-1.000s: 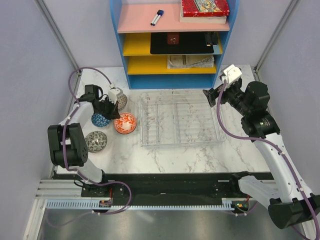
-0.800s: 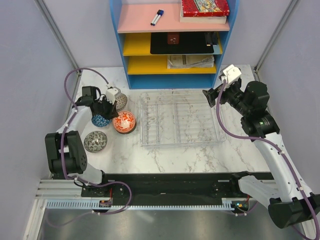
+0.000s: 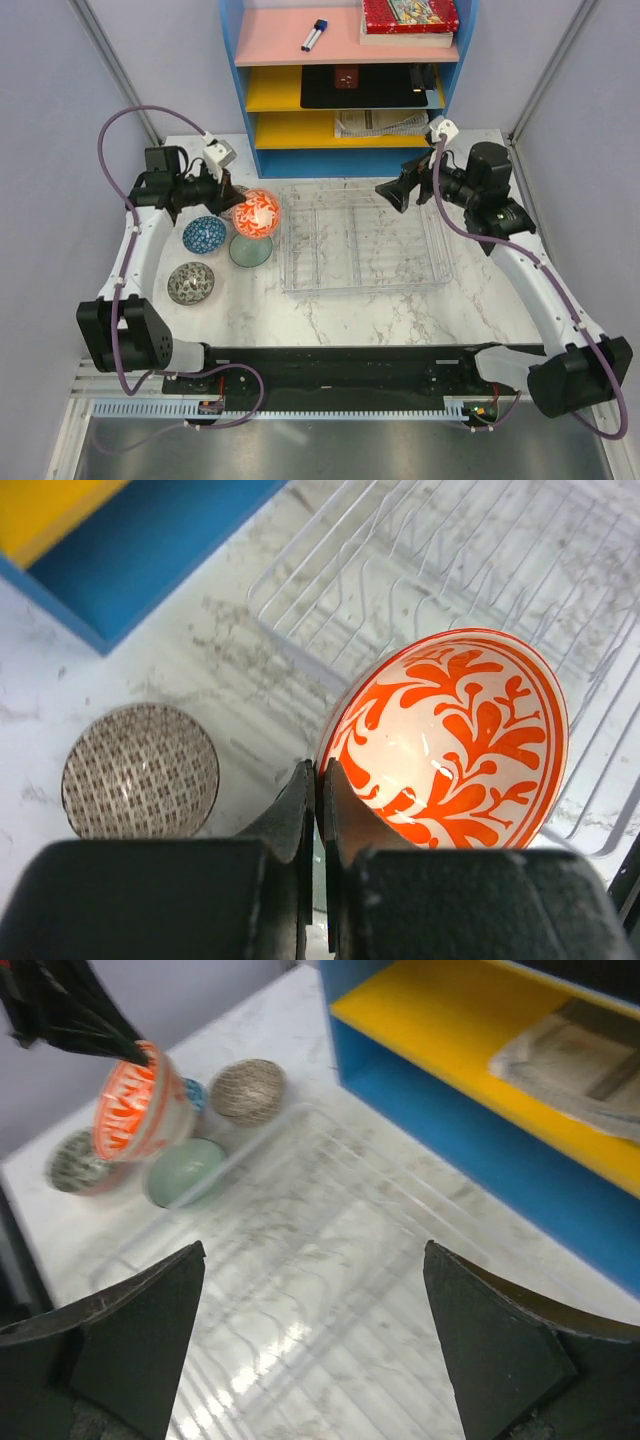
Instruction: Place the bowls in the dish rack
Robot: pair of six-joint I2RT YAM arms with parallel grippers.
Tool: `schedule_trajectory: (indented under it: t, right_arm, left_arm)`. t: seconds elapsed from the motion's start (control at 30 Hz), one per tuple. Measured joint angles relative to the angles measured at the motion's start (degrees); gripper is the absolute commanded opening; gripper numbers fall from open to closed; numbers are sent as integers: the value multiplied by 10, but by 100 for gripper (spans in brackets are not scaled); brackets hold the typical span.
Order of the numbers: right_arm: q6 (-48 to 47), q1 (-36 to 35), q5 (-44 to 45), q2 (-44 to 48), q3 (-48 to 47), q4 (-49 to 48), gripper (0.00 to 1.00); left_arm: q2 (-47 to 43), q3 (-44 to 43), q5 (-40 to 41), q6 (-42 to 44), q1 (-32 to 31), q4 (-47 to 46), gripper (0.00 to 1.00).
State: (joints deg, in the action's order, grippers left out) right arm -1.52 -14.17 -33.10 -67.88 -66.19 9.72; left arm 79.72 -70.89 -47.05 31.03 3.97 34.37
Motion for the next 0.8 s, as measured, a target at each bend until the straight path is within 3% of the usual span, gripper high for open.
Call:
schedule_trajectory:
  t: [0.2,0.43,0.57,0.8]
  right_arm:
    - [238,-4,-157,-103,0,-159,98]
    - [438,-19,-226,-215,14,-335,98]
    - [494,-36,-240,-248,32,-389,98]
    - [514,-57,-261,-260,38,-407,98]
  left_arm:
    - [6,-64,-26,-24,-75,4,2]
    - [63,-112,-17,-64,-155,2,2]
    - [85,-130,4,-78,-184,-2,2]
    - [86,-153,22,-101,-212,-21,2]
